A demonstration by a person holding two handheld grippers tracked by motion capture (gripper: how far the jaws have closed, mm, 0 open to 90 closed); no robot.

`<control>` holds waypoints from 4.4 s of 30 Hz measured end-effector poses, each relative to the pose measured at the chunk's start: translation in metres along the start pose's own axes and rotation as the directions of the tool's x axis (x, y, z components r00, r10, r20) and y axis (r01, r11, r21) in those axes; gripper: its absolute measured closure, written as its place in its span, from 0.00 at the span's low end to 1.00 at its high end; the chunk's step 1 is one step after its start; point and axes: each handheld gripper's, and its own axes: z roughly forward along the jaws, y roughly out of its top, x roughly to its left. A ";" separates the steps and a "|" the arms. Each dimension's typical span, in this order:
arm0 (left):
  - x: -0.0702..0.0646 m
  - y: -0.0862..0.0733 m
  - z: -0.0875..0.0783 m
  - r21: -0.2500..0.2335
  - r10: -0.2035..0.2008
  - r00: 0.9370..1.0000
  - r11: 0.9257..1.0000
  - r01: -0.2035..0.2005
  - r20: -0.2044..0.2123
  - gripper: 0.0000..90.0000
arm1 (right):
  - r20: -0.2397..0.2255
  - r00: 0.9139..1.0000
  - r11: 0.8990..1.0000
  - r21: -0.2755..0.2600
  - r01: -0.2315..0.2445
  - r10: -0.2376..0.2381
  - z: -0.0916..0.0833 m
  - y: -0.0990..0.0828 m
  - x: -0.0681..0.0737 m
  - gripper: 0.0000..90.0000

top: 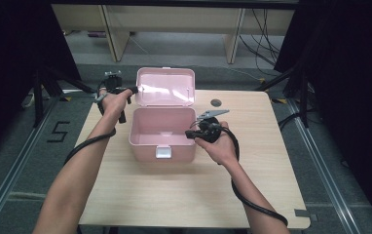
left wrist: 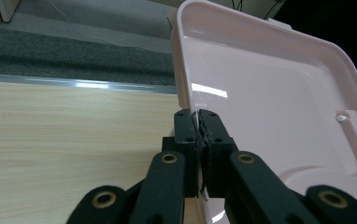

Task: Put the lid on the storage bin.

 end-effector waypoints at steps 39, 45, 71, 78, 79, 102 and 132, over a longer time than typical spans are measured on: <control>0.003 -0.003 -0.019 -0.061 0.098 0.994 0.994 -0.095 0.043 0.96 | -0.009 1.000 0.998 -0.068 -0.007 0.006 0.000 -0.007 0.000 1.00; 0.004 -0.004 -0.022 -0.076 0.120 0.991 0.990 -0.116 0.050 0.95 | -0.001 1.000 0.997 -0.071 0.010 -0.010 0.001 -0.007 0.000 1.00; 0.006 0.007 -0.025 0.006 0.109 0.994 0.994 -0.109 -0.004 0.78 | 0.019 1.000 0.998 -0.065 0.007 -0.006 0.003 -0.004 0.003 1.00; 0.004 0.004 0.000 0.108 0.096 0.995 0.990 -0.092 -0.034 0.63 | 0.011 1.000 0.999 -0.050 0.009 -0.008 0.002 -0.003 0.003 1.00; 0.003 0.004 0.004 0.125 0.088 0.996 0.989 -0.083 -0.034 0.64 | 0.010 1.000 0.999 -0.045 -0.002 0.003 0.002 -0.003 0.003 1.00; 0.007 0.015 0.043 0.223 0.097 0.987 0.972 -0.067 -0.127 0.74 | -0.003 1.000 0.999 -0.037 0.004 -0.004 0.002 -0.003 0.003 1.00; -0.002 0.013 0.054 0.229 0.069 0.977 0.973 -0.022 -0.202 0.94 | 0.010 1.000 0.999 -0.041 0.006 -0.006 0.001 -0.003 0.003 1.00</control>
